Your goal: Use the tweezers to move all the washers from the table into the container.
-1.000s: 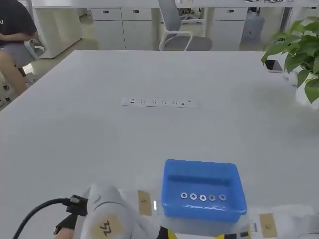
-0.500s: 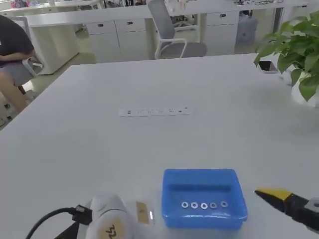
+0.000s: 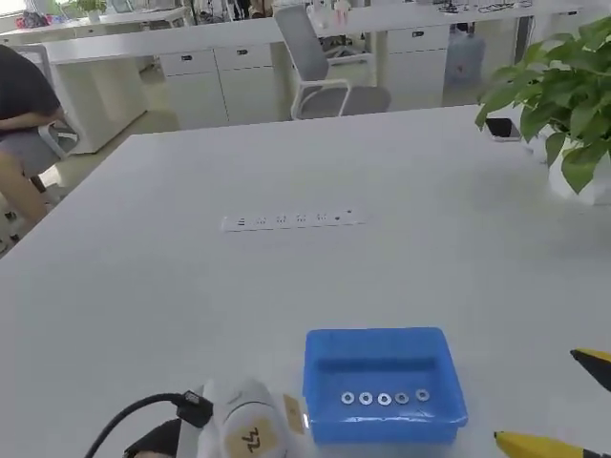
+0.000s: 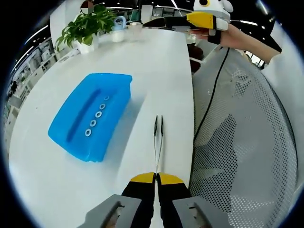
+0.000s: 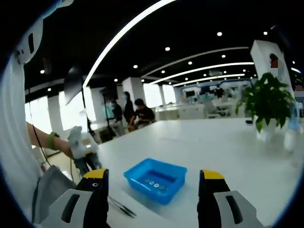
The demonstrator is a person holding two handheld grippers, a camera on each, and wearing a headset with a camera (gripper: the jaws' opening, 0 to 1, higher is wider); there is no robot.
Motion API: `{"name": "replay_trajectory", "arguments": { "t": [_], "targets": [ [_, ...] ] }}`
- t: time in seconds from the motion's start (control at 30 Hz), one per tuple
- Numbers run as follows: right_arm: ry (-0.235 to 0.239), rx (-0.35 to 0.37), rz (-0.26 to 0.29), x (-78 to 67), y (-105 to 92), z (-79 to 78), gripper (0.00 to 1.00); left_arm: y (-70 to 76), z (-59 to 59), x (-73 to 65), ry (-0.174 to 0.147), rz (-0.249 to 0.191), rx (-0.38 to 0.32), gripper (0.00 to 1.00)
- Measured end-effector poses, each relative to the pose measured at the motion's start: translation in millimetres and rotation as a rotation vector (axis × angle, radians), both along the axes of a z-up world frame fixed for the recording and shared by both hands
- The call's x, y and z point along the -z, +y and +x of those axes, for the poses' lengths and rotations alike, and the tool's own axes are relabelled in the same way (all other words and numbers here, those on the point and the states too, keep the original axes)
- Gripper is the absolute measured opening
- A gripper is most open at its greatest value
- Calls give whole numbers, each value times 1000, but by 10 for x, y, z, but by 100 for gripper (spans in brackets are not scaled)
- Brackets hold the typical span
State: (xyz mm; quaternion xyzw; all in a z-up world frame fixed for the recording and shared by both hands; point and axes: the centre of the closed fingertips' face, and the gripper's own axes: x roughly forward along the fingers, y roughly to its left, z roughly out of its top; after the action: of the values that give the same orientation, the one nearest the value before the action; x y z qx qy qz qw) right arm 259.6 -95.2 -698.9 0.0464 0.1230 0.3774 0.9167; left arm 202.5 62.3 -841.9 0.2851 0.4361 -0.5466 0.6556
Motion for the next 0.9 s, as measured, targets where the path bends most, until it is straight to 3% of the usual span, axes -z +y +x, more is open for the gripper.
{"name": "replay_trajectory", "arguments": {
  "t": [0.2, 0.33, 0.57, 0.9],
  "targets": [
    [-7, -9, -12, 31, 64, 7, 76, 49, 5, 76, 21, 86, 26, 0],
    [-5, -6, -13, 51, 49, 5, 76, 92, 12, 122, 11, 167, 65, 0],
    [1, -9, -60, 113, -2, -27, 77, 119, -17, 183, 11, 256, 101, 0],
    [7, -26, -80, 23, 69, -71, 80, 142, -24, 208, 12, 278, 94, 0]
  ]
}}
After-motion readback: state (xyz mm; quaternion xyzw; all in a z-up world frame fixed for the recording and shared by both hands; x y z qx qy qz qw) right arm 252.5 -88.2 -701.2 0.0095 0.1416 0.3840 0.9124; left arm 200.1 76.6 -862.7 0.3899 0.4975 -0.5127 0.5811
